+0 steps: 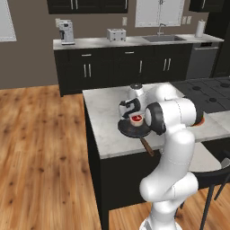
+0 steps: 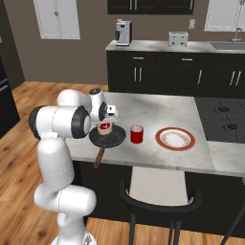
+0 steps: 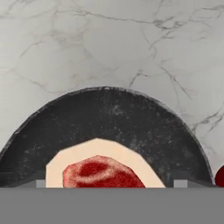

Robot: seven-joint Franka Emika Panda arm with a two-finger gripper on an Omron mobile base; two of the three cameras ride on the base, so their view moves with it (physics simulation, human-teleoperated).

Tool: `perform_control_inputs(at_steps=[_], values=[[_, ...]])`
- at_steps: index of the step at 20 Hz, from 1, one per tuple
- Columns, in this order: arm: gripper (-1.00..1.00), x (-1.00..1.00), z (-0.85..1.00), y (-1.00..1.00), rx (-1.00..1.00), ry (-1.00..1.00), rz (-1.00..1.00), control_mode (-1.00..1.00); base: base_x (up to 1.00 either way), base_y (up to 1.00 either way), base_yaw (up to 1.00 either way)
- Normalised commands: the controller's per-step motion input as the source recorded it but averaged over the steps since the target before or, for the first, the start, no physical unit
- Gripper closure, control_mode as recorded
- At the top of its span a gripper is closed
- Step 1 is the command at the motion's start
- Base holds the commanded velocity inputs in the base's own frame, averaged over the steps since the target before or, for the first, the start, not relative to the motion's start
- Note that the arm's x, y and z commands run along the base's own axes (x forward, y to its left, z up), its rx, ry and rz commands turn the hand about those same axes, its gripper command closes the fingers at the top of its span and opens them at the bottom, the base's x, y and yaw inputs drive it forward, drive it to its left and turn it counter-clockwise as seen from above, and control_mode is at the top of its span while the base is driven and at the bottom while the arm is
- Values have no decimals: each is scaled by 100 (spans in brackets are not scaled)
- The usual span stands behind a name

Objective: Pick up the pan with the steak in it and place it on the dining table. Then place the steak on the plate.

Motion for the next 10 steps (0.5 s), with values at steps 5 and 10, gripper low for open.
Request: perform_control_inputs(at_steps=[5, 10], values=[[100, 0, 48, -51, 0, 3, -2, -100, 0, 0, 0], [100, 1, 42, -67, 0, 6, -1, -100, 0, 0, 0]])
